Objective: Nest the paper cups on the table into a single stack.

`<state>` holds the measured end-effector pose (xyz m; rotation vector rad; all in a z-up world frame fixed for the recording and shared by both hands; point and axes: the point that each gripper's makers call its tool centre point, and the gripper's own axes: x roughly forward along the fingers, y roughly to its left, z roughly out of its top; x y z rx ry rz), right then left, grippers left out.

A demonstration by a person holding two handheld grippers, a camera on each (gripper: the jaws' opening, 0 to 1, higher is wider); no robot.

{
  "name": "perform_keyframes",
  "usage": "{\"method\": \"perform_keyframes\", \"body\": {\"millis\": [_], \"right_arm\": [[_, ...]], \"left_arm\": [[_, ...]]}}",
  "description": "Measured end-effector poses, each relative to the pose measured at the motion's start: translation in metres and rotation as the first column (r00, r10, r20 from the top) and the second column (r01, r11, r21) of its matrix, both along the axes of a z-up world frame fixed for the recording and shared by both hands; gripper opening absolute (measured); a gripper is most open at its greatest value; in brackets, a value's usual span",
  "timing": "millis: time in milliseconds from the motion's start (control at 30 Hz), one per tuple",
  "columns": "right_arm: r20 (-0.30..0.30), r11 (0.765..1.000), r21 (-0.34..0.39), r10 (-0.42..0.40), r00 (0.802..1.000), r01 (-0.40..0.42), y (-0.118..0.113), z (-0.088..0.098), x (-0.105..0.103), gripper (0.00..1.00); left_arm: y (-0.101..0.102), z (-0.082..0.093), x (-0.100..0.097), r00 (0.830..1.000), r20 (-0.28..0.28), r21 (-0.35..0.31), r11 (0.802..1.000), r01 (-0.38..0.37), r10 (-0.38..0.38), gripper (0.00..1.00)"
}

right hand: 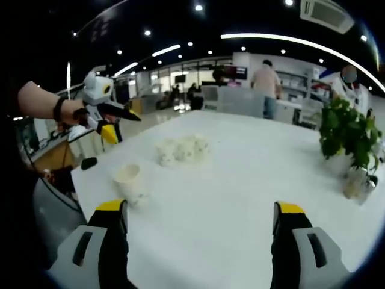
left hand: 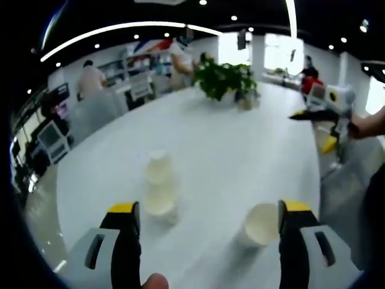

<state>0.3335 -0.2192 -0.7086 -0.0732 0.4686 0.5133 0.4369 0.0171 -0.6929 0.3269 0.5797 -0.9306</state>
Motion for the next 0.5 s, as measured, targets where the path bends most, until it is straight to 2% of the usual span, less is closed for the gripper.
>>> {"method": "perform_keyframes", "body": {"millis": [500], "right_arm": [[-0.015, 0.998, 0.042, -0.047, 0.999, 0.047, -0.009, -0.006, -0.006, 0.99]], "left_arm": [[-0.013, -0.013, 0.034, 0.998, 0.007, 0.099, 0.994, 0.055, -0.056, 0.89]]}}
